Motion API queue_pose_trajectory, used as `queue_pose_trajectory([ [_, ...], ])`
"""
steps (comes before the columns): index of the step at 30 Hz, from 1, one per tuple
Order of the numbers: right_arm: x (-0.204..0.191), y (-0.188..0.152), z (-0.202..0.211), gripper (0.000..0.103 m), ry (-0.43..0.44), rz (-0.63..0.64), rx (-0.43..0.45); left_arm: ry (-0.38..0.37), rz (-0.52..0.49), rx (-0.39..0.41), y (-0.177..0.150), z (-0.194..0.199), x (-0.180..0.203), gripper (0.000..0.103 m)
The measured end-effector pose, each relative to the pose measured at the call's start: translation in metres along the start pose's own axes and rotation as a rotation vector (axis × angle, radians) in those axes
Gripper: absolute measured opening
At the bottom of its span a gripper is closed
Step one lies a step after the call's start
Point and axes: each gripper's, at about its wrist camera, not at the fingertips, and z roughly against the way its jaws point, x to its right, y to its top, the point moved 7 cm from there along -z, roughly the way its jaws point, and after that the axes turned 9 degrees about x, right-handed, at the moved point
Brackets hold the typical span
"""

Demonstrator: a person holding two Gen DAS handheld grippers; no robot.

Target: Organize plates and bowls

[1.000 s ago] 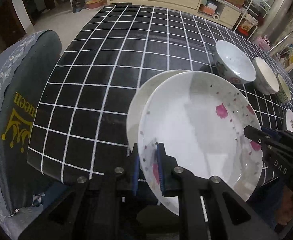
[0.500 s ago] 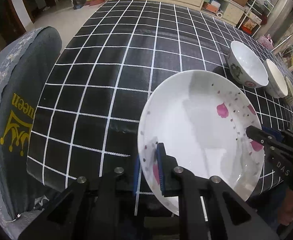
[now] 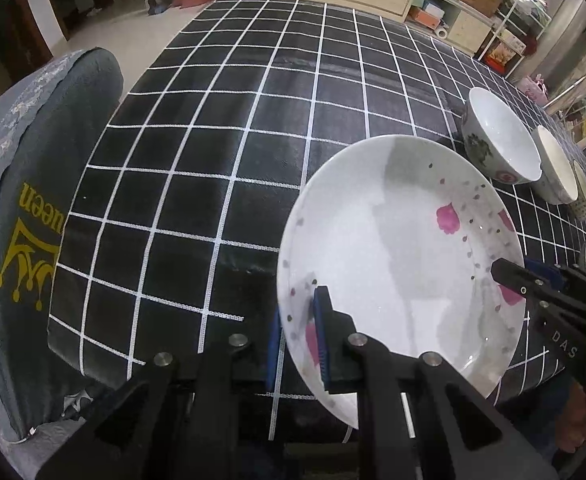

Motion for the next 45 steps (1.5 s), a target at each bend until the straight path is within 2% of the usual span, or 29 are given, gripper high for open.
queue_pose_trajectory([
  [2,-0.001,0.002,0.007,0.027,-0.029,0.038,0.035,0.014,-0.004,0.011,0.0,0.005,0.0,0.014],
  [4,-0.001,0.001,0.012,0.03,-0.012,0.03,0.039,0.016,-0.011,0.025,0.001,0.011,0.001,0.014],
  [7,0.003,0.001,0.021,0.041,0.017,-0.006,0.042,0.016,-0.01,0.045,0.002,0.022,0.001,0.014],
  [14,0.016,0.002,0.058,0.044,0.025,-0.043,0.116,-0.023,-0.045,0.097,0.006,0.051,0.027,0.019],
  [16,0.021,0.003,0.071,0.048,0.017,-0.04,0.147,-0.043,-0.066,0.116,0.007,0.062,0.042,0.019],
  [17,0.024,0.003,0.08,0.05,0.014,-0.041,0.169,-0.053,-0.077,0.125,0.008,0.067,0.051,0.022],
  [19,0.032,0.002,0.093,0.059,0.012,-0.057,0.198,-0.073,-0.096,0.139,0.009,0.075,0.067,0.024],
  [22,0.05,0.003,0.114,0.066,0.01,-0.092,0.247,-0.105,-0.138,0.155,0.009,0.084,0.093,0.024],
  [33,0.132,-0.012,0.162,0.069,-0.082,-0.161,0.303,-0.218,-0.261,0.203,0.014,0.114,0.201,0.027],
  [38,0.175,-0.023,0.179,0.069,-0.126,-0.199,0.314,-0.241,-0.32,0.217,0.018,0.121,0.247,0.029],
  [45,0.239,-0.045,0.192,0.069,-0.172,-0.272,0.305,-0.296,-0.399,0.193,0.012,0.115,0.323,0.029],
])
